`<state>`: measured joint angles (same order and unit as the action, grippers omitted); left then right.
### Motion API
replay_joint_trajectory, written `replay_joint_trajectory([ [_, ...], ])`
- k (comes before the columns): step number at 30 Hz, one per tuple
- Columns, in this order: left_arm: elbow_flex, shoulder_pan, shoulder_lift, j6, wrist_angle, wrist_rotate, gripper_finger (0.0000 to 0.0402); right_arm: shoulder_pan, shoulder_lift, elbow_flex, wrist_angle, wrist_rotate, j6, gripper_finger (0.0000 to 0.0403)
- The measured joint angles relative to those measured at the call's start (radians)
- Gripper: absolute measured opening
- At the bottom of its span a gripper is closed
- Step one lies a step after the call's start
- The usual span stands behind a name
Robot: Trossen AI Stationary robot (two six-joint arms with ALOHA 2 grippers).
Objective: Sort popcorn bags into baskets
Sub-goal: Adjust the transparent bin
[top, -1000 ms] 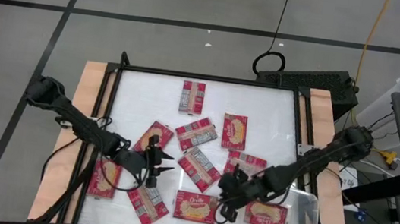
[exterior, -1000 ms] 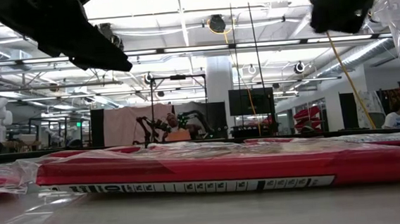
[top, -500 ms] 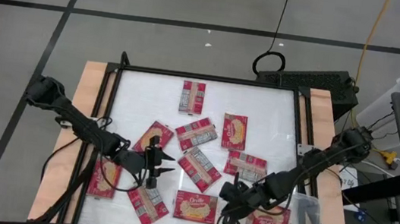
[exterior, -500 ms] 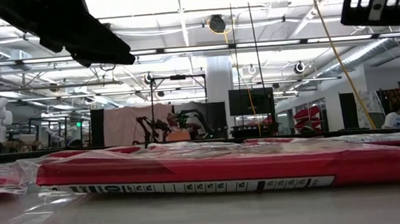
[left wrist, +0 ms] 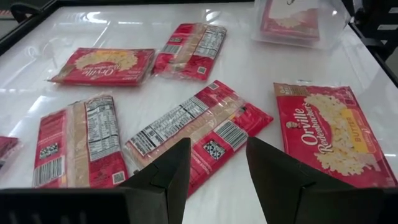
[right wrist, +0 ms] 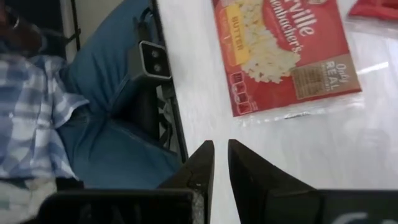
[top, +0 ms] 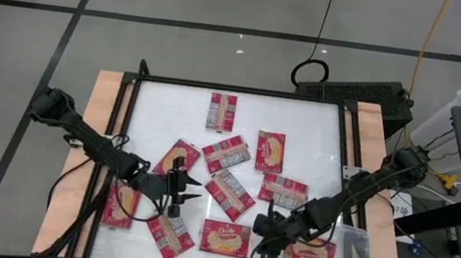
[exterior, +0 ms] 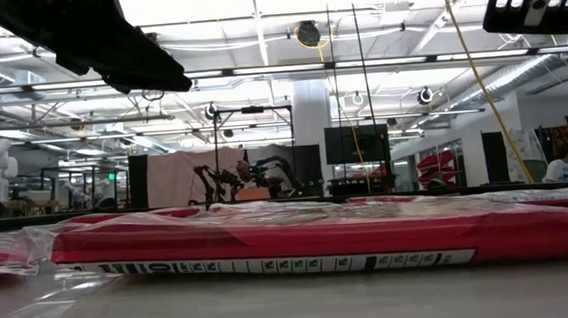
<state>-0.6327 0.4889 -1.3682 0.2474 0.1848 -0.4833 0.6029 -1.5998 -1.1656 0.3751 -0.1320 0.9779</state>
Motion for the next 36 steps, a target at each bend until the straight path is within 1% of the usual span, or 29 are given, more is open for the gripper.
replay_joint_trajectory([
  [5, 0.0, 0.0, 0.0, -0.009, 0.014, 0.0, 0.0161, -0.018, -0.005, 0.001, -0.045, -0.029, -0.114, 0.0038],
  [7, 0.0, 0.0, 0.0, -0.01, 0.048, 0.001, 0.0161, -0.018, -0.005, 0.002, -0.08, -0.052, -0.171, 0.0038],
  [9, 0.0, 0.0, 0.0, -0.03, 0.095, 0.013, 0.0161, -0.022, -0.005, 0.002, -0.097, -0.052, -0.199, 0.0038],
  [11, 0.0, 0.0, 0.0, -0.062, 0.144, 0.041, 0.0161, -0.029, -0.005, 0.002, -0.102, -0.051, -0.201, 0.0038],
  [14, -0.001, 0.0, 0.0, -0.097, 0.191, 0.062, 0.0161, -0.036, -0.005, 0.002, -0.109, -0.02, -0.194, 0.0038],
  [20, -0.001, 0.0, -0.007, -0.107, 0.184, 0.063, 0.0161, -0.047, -0.005, 0.001, -0.156, 0.071, -0.205, 0.0038],
  [22, -0.001, -0.002, -0.024, -0.105, 0.181, 0.065, 0.0161, -0.054, -0.005, 0.0, -0.144, 0.082, -0.202, 0.0038],
  [26, -0.002, 0.001, -0.045, -0.087, 0.185, 0.092, 0.0161, -0.046, -0.005, 0.0, -0.092, 0.078, -0.163, 0.0038],
  [29, -0.001, 0.001, -0.062, -0.085, 0.172, 0.094, 0.0161, -0.029, -0.005, 0.0, -0.074, 0.027, -0.131, 0.0038],
  [31, -0.001, 0.0, -0.07, -0.083, 0.186, 0.093, 0.0161, -0.018, -0.005, 0.0, -0.059, 0.022, -0.112, 0.0038],
  [34, -0.001, 0.0, -0.072, -0.082, 0.186, 0.094, 0.0161, -0.011, -0.005, 0.0, -0.057, 0.023, -0.128, 0.0043],
  [36, -0.001, 0.0, -0.071, -0.082, 0.193, 0.093, 0.0161, -0.016, -0.005, 0.0, -0.055, 0.024, -0.153, 0.0054],
])
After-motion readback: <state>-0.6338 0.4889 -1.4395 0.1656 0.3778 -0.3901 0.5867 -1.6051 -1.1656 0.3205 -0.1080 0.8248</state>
